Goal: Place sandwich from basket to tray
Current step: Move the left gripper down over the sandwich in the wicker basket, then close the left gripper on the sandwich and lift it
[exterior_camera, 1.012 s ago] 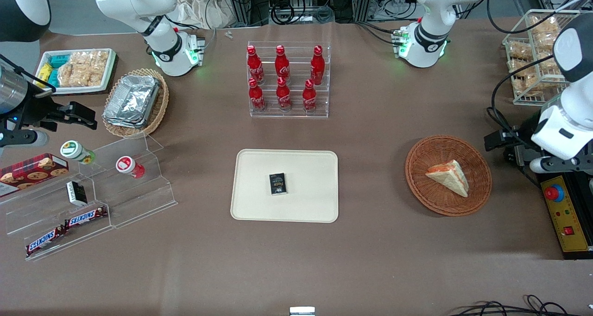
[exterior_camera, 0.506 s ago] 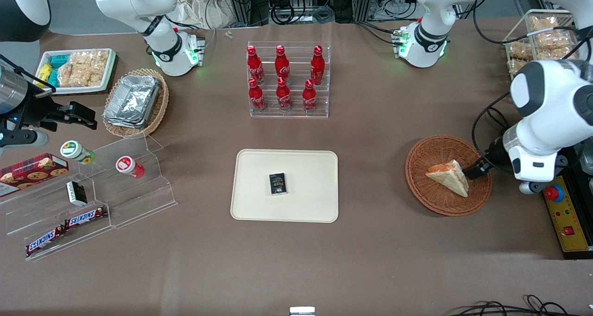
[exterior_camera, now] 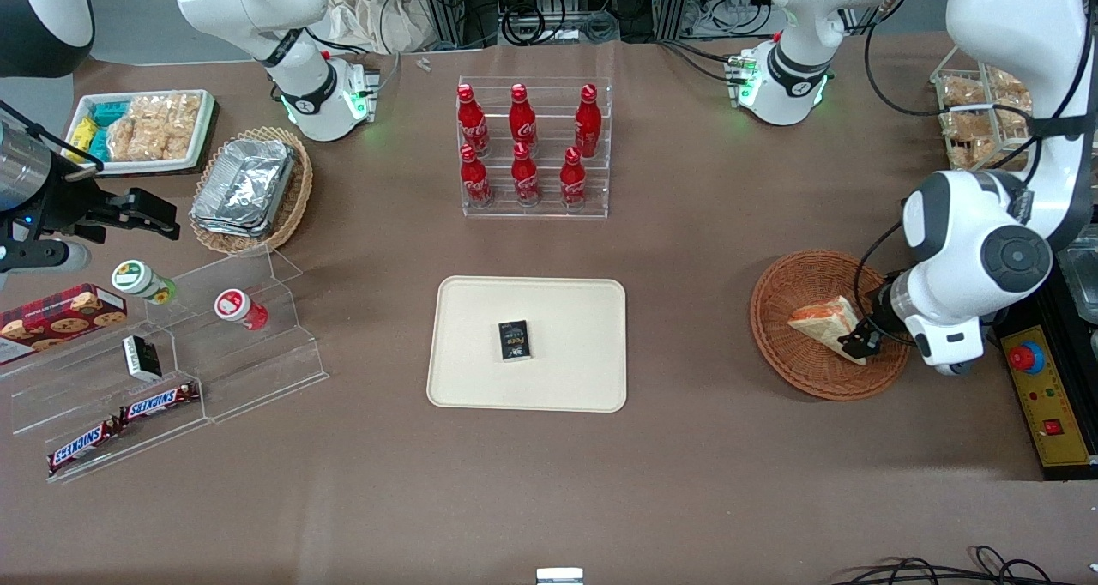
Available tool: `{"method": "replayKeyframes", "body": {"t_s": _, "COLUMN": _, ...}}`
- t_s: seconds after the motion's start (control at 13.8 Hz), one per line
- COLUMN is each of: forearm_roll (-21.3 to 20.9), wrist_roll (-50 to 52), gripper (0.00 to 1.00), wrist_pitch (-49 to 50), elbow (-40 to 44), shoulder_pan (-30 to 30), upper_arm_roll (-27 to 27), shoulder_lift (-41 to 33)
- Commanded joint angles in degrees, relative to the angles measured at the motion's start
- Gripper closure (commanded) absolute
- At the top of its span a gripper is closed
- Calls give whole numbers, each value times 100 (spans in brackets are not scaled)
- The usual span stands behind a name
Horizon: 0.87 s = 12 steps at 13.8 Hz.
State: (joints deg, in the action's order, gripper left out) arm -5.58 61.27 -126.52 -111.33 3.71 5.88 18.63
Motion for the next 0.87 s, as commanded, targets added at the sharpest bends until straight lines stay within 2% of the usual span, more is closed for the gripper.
{"method": "replayKeyframes", "body": {"t_s": 0.0, "forearm_roll": -127, "wrist_roll": 306, "gripper": 0, "wrist_pitch": -346, "elbow": -222, "shoulder_pan": -11, "upper_arm_roll": -8, "shoulder_lift": 70}}
{"method": "replayKeyframes", "body": {"t_s": 0.58, "forearm_roll": -136, "wrist_roll": 402, "gripper": 1, "wrist_pitch": -540, "elbow": -513, "shoulder_pan": 25, "upper_arm_roll": -17, "shoulder_lift": 342}}
{"method": "replayKeyframes", "body": {"t_s": 0.65, "forearm_roll": -127, "wrist_roll": 481, "gripper": 14, "wrist_pitch": -575, "elbow": -460, "shoulder_pan": 25, "upper_arm_roll": -17, "shoulder_lift": 413}}
{"method": "replayKeyframes", "body": {"t_s": 0.72, "forearm_roll": -127, "wrist_roll": 508, "gripper": 32, "wrist_pitch": -584, "elbow": -407, "shoulder_pan": 25, "upper_arm_roll": -17, "shoulder_lift": 431}}
{"method": "replayKeyframes", "body": {"t_s": 0.8, "forearm_roll": -136, "wrist_roll": 508, "gripper": 61, "wrist_pitch": -575, "elbow": -355, "shoulder_pan": 16, "upper_arm_roll": -17, "shoulder_lift": 466}}
